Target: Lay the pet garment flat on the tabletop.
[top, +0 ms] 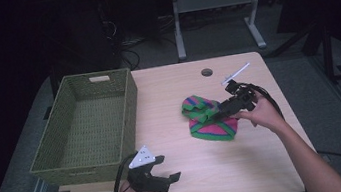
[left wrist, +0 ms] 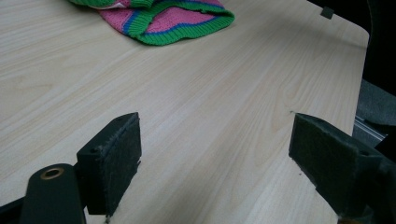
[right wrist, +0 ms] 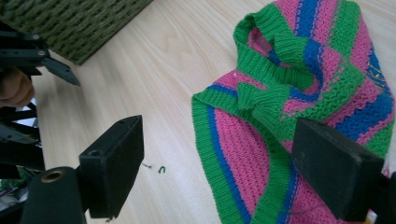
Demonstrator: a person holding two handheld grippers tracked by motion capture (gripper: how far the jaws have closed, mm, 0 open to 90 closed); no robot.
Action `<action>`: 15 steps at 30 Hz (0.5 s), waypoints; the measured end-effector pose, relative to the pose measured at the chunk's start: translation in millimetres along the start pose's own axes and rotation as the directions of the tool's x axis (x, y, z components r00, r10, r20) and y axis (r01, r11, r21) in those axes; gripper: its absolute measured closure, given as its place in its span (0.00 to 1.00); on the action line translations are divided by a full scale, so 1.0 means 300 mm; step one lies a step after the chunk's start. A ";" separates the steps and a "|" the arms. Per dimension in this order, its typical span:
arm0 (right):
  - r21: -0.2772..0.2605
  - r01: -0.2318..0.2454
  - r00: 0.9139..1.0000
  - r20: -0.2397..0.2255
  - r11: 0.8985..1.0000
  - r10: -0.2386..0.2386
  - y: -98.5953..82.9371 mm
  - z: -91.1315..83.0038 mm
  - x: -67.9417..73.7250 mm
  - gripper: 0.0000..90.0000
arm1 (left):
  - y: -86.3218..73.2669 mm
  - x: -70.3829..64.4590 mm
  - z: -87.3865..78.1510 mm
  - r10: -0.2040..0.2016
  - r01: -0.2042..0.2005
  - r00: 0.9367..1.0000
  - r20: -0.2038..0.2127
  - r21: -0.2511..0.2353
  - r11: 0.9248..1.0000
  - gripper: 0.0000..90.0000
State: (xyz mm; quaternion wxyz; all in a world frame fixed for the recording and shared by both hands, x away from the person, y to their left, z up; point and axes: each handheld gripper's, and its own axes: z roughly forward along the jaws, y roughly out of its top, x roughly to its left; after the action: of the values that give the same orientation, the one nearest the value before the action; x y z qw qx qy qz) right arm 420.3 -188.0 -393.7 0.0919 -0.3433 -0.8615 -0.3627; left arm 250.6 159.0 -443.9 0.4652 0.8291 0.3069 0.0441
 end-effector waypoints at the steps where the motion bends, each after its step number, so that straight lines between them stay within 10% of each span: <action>1: 0.000 0.000 1.000 0.000 1.000 0.000 0.000 0.000 0.000 0.19 | 0.000 0.000 0.000 0.000 0.000 1.000 0.000 0.000 1.000 0.19; 15: 0.017 -0.029 0.999 0.040 0.999 0.028 0.014 0.037 -0.033 0.22 | 0.000 0.000 0.001 0.003 -0.003 1.000 0.002 0.005 1.000 0.19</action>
State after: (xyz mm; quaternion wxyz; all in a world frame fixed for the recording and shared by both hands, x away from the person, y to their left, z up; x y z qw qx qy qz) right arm 431.3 -183.5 -403.4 0.0826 -0.3618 -0.8613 -0.3470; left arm 250.7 158.8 -444.1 0.4635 0.8307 0.3052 0.0434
